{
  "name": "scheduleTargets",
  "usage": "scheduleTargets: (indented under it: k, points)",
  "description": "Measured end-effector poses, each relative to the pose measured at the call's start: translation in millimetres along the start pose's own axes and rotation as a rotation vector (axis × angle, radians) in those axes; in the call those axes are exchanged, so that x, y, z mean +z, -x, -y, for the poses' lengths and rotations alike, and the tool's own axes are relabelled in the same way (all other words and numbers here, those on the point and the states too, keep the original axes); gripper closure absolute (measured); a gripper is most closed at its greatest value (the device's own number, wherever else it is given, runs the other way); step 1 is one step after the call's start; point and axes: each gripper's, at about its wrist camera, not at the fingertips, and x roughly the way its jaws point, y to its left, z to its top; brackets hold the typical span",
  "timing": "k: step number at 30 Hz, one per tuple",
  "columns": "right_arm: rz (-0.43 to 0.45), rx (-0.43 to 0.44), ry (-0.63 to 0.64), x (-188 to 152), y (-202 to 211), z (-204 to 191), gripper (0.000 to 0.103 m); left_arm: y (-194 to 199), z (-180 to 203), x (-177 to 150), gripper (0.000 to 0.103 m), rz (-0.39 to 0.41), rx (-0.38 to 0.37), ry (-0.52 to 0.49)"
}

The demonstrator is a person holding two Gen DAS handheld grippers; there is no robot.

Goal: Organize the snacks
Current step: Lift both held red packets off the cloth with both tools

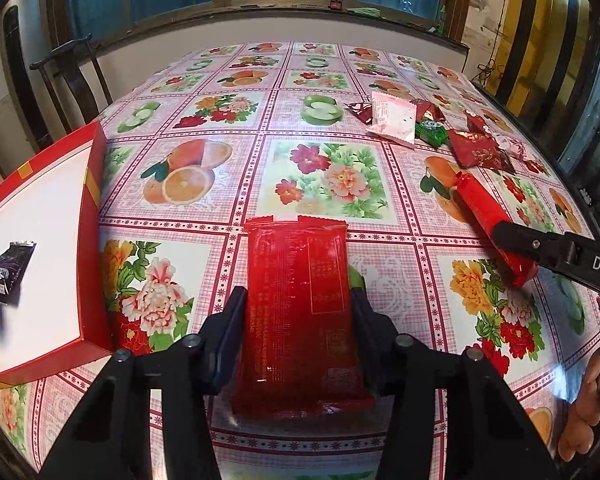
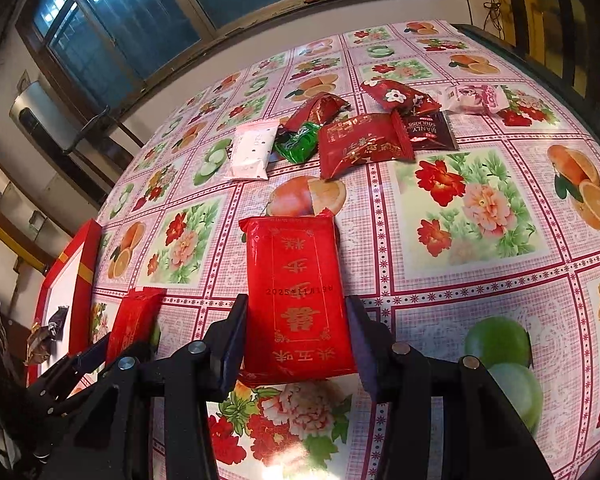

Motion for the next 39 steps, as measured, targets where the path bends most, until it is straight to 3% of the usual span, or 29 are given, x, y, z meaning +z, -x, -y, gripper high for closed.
scheduleTargets:
  k: [6,16,19,20,21,23,25,27,29,34,39]
  points:
    - [0.024,0.043,0.006,-0.3,4.9,-3.2,0.052,4.4,-2.7,-4.2,0.054,0.012,-0.048,0.026]
    - [0.012,0.106,-0.011,-0.6,2.1,-3.5,0.052,18.0,2.6,-8.2,0.054,0.062,0.002,0.005]
    - [0.018,0.143,-0.001,-0.4,4.5,-6.4,0.069,23.5,-0.2,-7.2,0.054,0.08,0.018,0.008]
    - [0.02,0.16,0.001,-0.4,5.1,-7.8,0.069,25.1,-1.3,-6.8,0.054,0.086,0.022,0.008]
    - [0.024,0.159,0.01,-0.7,5.6,-9.8,0.069,25.2,-2.1,-6.4,0.054,0.087,0.029,0.006]
    - [0.016,0.073,0.04,-1.9,1.3,-14.5,0.069,22.1,-5.2,-7.3,0.054,0.077,0.044,0.013]
    - [-0.017,0.089,0.041,-2.4,-2.8,-15.4,0.068,17.3,-7.8,-8.9,0.054,0.063,0.037,0.022]
    - [-0.023,0.086,0.048,-3.2,-3.4,-16.5,0.062,13.5,-8.2,-11.2,0.054,0.049,0.035,0.026]
    - [-0.006,0.006,0.085,-4.0,-1.6,-22.2,0.042,13.9,-8.4,-11.4,0.054,0.05,0.024,0.028]
    - [0.029,-0.061,0.167,-5.1,0.7,-35.3,0.022,10.5,-9.3,-10.7,0.054,0.033,0.0,0.035]
    - [-0.016,-0.124,0.168,-7.9,-15.0,-45.2,0.022,8.2,-8.3,-10.8,0.054,0.02,-0.013,0.028]
